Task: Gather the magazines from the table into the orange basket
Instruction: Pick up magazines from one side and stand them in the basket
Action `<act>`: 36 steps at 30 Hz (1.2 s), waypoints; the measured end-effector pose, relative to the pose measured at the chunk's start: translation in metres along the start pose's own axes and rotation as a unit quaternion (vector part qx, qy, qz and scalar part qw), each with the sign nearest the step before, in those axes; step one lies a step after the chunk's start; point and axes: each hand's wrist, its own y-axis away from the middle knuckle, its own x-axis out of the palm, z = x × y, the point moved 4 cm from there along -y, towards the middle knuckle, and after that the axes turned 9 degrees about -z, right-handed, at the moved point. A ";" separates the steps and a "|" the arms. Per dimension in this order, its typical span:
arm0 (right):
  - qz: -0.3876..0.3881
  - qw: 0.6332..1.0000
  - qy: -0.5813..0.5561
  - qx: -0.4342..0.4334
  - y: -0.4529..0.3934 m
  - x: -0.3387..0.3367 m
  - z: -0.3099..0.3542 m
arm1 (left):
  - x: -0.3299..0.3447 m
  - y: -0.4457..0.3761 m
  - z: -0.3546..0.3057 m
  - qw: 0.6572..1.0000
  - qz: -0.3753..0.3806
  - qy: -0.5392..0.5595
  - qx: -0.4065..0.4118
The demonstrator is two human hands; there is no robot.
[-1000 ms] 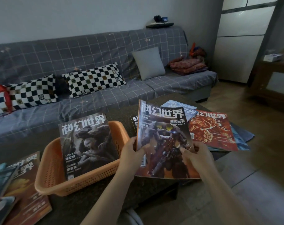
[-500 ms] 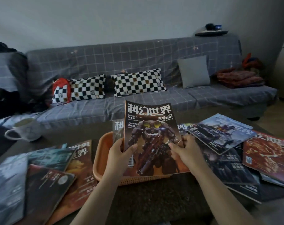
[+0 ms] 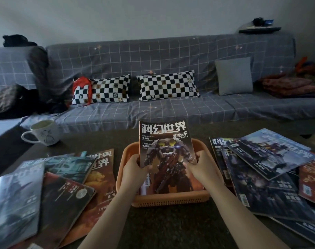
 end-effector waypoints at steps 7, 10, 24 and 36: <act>0.000 0.995 0.093 -0.023 -0.003 0.006 -0.002 | 0.009 -0.006 0.009 0.994 0.003 -0.111 0.001; 0.027 0.992 0.125 -0.024 -0.006 0.010 -0.004 | 0.010 -0.007 0.010 0.994 0.007 -0.109 -0.007; 0.062 0.992 0.103 0.024 -0.015 0.016 -0.011 | 0.012 -0.009 0.012 0.998 0.029 -0.050 -0.022; -0.026 0.999 -0.016 -0.040 0.008 -0.016 0.003 | 0.013 0.033 -0.044 0.994 0.001 0.044 0.096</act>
